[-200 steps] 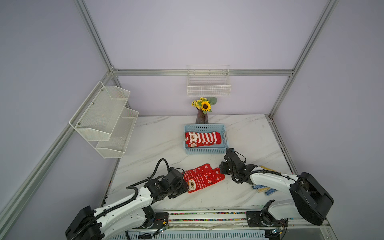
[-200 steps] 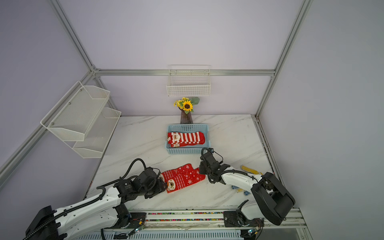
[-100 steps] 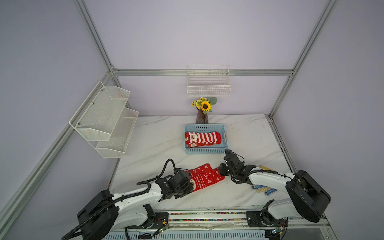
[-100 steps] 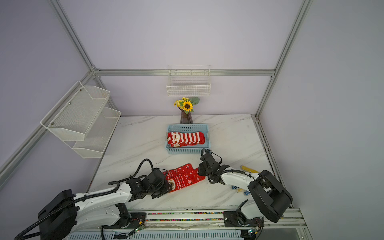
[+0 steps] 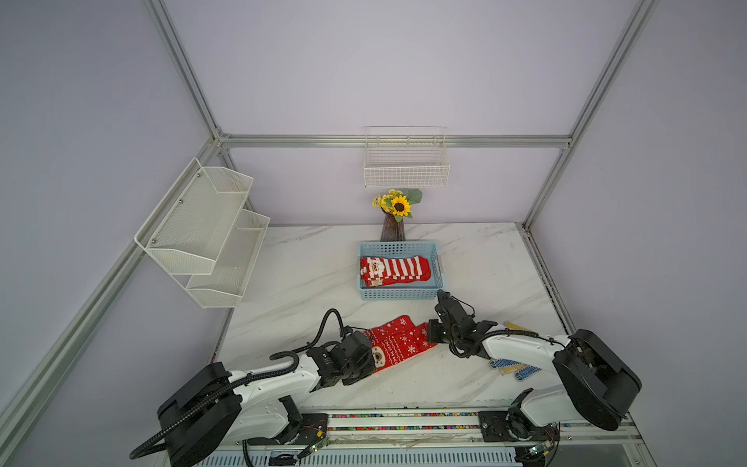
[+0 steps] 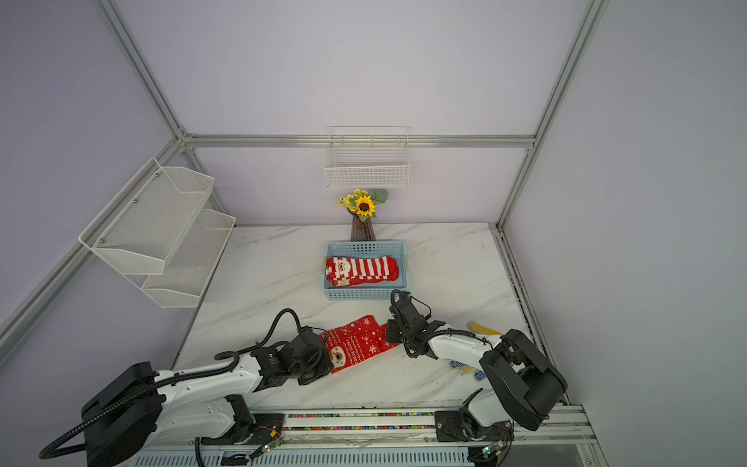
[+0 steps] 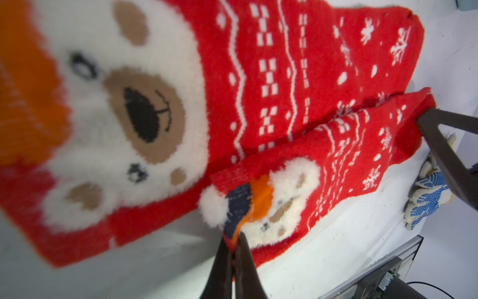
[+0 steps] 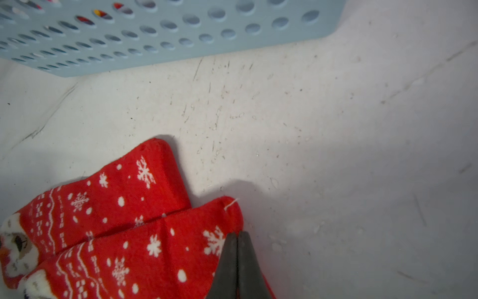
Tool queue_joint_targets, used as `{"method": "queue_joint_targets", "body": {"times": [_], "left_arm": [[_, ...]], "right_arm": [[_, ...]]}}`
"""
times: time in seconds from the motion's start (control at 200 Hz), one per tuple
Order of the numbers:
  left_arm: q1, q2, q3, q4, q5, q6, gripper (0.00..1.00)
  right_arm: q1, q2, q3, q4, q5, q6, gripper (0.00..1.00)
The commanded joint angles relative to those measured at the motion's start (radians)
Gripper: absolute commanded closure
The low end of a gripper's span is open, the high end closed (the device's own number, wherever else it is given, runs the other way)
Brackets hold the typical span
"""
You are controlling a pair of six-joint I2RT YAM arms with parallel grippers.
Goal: Place the socks together as a pair
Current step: Place the sock in the sock.
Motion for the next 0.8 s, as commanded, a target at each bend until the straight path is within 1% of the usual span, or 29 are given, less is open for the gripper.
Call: {"method": "queue_joint_targets", "body": {"times": [0.0,0.165,0.25,0.32,0.48,0.6,0.795], "left_arm": [[-0.003,-0.04,0.108,-0.119,-0.024,0.092,1.0],[-0.003,-0.105,0.253,-0.299,-0.013,0.238,1.0],[-0.003,-0.122,0.352,-0.461,-0.102,0.305,1.0],[-0.002,-0.141,0.387,-0.546,-0.156,0.323,1.0],[0.0,-0.197,0.344,-0.557,-0.196,0.316,1.0],[0.003,-0.23,0.294,-0.559,-0.225,0.29,1.0],[0.016,-0.241,0.244,-0.55,-0.238,0.26,1.0]], "right_arm": [[-0.001,-0.124,-0.016,0.003,0.004,-0.016,1.0],[0.0,-0.25,0.009,-0.008,-0.051,-0.067,1.0],[0.001,-0.285,0.013,0.029,-0.087,-0.075,1.0],[0.001,-0.292,0.008,0.076,-0.111,-0.072,1.0],[0.001,-0.215,0.032,0.138,-0.13,-0.069,1.0],[0.001,-0.135,0.039,0.224,-0.141,-0.057,1.0],[0.004,0.01,0.098,0.306,-0.178,-0.052,1.0]]}}
